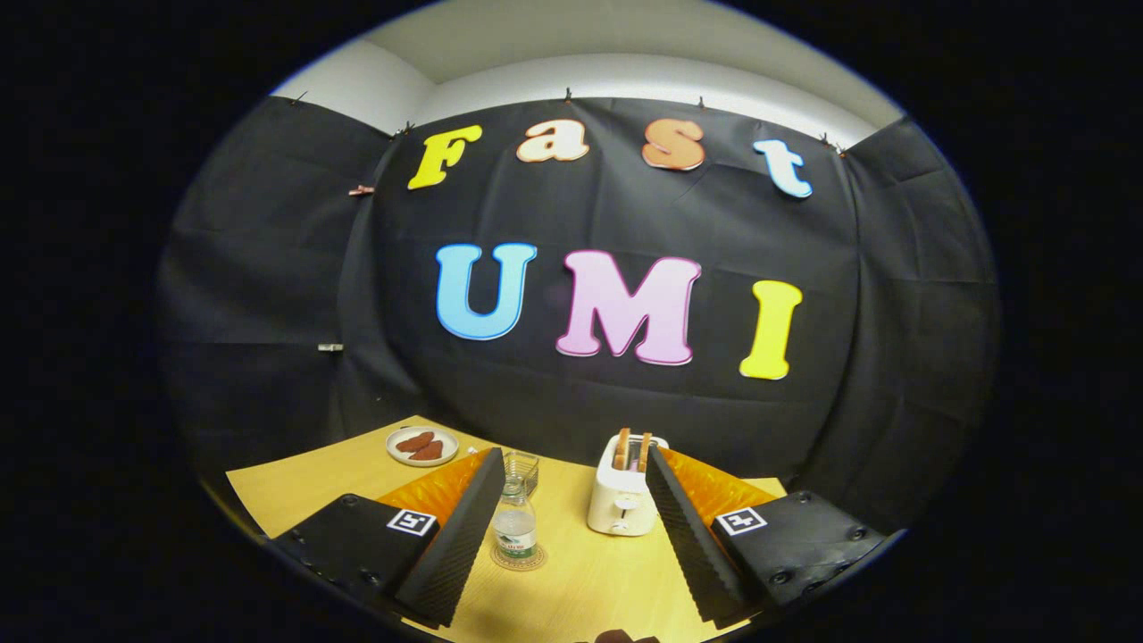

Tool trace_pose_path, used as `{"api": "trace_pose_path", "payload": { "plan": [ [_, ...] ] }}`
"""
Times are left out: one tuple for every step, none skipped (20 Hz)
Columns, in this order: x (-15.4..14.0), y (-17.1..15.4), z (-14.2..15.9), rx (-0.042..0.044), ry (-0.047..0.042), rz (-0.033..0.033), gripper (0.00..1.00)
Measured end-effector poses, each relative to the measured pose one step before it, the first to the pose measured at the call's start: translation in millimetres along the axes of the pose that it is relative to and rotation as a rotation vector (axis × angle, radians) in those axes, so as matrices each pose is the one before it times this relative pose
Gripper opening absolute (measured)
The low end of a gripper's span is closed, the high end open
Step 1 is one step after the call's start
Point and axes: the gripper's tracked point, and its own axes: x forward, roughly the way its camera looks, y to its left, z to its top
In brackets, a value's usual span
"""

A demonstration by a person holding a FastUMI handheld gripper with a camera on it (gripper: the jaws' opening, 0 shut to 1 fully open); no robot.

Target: Take the bottle from table, then pour the juice into the cup, finally place the bottle on the coaster

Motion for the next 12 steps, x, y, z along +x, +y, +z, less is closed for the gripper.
{"api": "trace_pose_path", "payload": {
  "plan": [
    [-14.67,-10.85,6.98,-0.00383,-0.01727,-0.04699,0.97],
    [-14.55,-6.29,5.16,0.00007,-0.0094,-0.02904,0.97],
    [-15.45,-1.96,1.43,0.00053,-0.00394,-0.01824,0.97],
    [-13.98,-4.17,0.1,-0.0033,0.00509,-0.01618,0.97],
    [-13.93,-5.57,-2.66,-0.0012,0.01362,-0.01547,0.97],
    [-14.07,-1.81,-2.6,0.00296,0.01258,-0.00387,0.97],
    [-13.54,-0.86,1.65,0.00255,0.00346,-0.00302,0.97],
    [-12.37,-2.28,-1.19,0.00428,0.00351,-0.00553,0.97],
    [-11.19,-2.08,-1.46,0.00895,0.007,-0.00733,0.97],
    [-8.2,-2.27,0.32,0.00636,-0.00143,-0.01215,0.97],
    [-7.59,-0.12,-0.39,0.00245,-0.00592,-0.00327,0.97],
    [-3.28,2.07,1.51,-0.00582,-0.01102,0.00156,0.97]
  ]
}}
